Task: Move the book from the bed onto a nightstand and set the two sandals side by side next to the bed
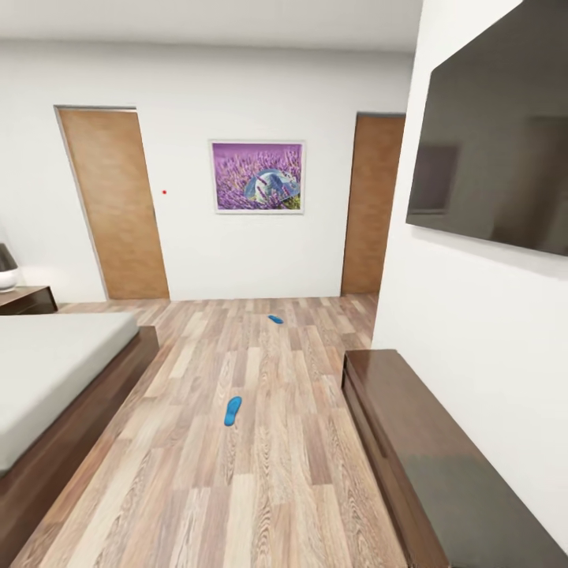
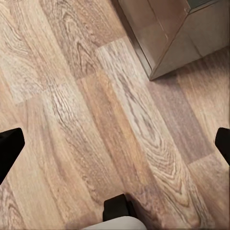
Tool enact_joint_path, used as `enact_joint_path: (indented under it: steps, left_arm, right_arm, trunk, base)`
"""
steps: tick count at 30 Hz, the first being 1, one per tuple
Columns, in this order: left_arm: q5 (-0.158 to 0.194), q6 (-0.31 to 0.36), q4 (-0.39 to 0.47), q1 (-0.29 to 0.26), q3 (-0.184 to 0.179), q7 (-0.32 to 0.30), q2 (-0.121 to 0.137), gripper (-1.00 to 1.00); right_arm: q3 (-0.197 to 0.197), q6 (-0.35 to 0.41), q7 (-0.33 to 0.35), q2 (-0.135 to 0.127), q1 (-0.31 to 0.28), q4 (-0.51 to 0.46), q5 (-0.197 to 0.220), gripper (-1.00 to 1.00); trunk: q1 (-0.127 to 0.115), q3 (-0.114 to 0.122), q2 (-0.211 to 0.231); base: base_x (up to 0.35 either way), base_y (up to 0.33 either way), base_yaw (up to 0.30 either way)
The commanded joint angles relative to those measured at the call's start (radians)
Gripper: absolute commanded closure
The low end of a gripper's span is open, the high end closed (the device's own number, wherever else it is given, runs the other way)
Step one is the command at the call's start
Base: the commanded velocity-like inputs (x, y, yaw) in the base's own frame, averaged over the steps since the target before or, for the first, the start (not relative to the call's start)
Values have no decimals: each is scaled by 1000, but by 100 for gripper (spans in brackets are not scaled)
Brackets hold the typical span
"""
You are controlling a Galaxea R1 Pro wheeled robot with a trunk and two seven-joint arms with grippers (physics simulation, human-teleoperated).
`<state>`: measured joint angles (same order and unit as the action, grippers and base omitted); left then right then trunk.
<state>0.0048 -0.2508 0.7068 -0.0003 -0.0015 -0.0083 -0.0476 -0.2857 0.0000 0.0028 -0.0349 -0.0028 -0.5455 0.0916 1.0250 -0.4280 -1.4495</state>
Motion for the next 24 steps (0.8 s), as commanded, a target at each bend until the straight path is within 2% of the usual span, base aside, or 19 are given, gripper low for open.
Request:
enact_joint_path:
  steps: [1, 16, 24]
  left_arm:
    - [1, -2, 0, 0, 0, -1, 0, -100]
    - [0, -2, 0, 0, 0, -1, 0, -100]
    - [1, -2, 0, 0, 0, -1, 0, -100]
  right_arm:
    - [0, 0, 0, 0, 0, -1, 10, -100]
    - [2, 0, 1, 0, 0, 0, 8, -100]
    - [2, 0, 2, 0, 0, 1, 8, -100]
  trunk:
    - [0, -1, 0]
    - [0, -1, 0]
    - [0, -10, 0]
  base:
    - [0, 0, -202]
    - [0, 0, -28]
    - [0, 0, 0]
